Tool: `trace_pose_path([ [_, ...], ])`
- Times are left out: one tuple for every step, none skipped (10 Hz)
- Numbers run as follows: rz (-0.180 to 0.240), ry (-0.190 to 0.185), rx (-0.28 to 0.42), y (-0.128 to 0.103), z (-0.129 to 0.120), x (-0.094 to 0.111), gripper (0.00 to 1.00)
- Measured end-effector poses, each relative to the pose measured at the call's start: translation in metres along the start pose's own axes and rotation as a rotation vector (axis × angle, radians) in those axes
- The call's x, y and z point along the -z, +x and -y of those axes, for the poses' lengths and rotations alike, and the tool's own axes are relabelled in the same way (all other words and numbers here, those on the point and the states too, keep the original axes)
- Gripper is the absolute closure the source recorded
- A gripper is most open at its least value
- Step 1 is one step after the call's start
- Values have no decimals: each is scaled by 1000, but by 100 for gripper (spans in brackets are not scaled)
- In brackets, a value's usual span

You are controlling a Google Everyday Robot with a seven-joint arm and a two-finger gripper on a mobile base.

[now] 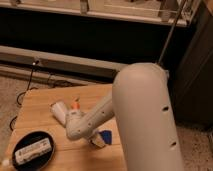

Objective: Wipe the white sponge on the table

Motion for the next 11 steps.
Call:
trace_pose_path([
  [7, 9, -11, 0, 16, 1, 49],
  [12, 19, -23, 3, 29, 3, 49],
  [17, 24, -37, 6, 47, 3, 49],
  [19, 28, -49, 9, 62, 2, 49],
  [24, 34, -62, 13, 75, 1, 49],
  [25, 37, -84, 20, 90, -1, 49],
  [32, 39, -114, 31, 107, -4, 49],
  [39, 38, -141, 40, 118, -6, 49],
  [44, 35, -168, 50, 126, -10, 49],
  [46, 28, -205, 68, 135, -14, 49],
  [42, 20, -241, 86, 140, -19, 49],
])
